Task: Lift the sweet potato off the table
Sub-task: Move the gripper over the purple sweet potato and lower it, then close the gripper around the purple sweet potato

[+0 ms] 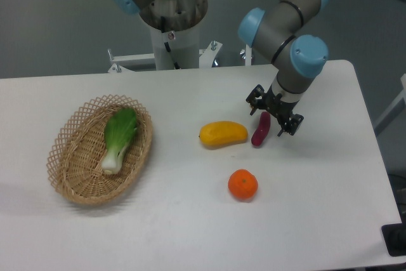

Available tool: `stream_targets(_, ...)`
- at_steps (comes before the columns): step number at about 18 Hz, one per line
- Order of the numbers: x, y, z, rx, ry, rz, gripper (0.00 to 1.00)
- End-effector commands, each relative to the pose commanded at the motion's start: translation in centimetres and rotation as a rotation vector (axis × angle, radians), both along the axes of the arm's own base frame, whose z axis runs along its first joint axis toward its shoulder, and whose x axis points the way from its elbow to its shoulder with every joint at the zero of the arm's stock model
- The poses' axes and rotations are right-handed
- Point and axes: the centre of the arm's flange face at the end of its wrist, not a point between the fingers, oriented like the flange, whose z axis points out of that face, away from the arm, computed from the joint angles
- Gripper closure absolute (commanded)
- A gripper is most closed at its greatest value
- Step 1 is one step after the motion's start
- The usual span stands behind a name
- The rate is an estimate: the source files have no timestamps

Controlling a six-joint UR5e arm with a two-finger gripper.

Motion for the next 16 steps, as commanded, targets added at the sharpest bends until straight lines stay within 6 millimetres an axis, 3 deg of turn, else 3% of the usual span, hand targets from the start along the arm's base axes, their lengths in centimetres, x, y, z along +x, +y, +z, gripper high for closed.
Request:
stream_targets(3, 0.7, -0.2, -1.1, -0.004, -0.005, -0.002, 0.0)
stream_targets(8, 1.1, -0.2, -1.9, -0.003, 0.007, 0.004, 0.2)
stream_targets(9, 1.2, -0.1, -2.0, -0.002, 0.008, 0.003, 0.29)
stream_targets(11, 1.2, 0.0, -1.8, -0.001, 0.011, 0.001, 0.66)
stream_targets(13, 1.0, 0.0, -1.5, 0.0, 0.017, 0.003, 0.89)
stream_targets(14, 1.0, 0.1, -1.4, 0.0, 0.018, 0.003, 0.96)
stream_targets(16, 0.8, 0.0, -1.2, 0.001, 0.023, 0.003, 0.98)
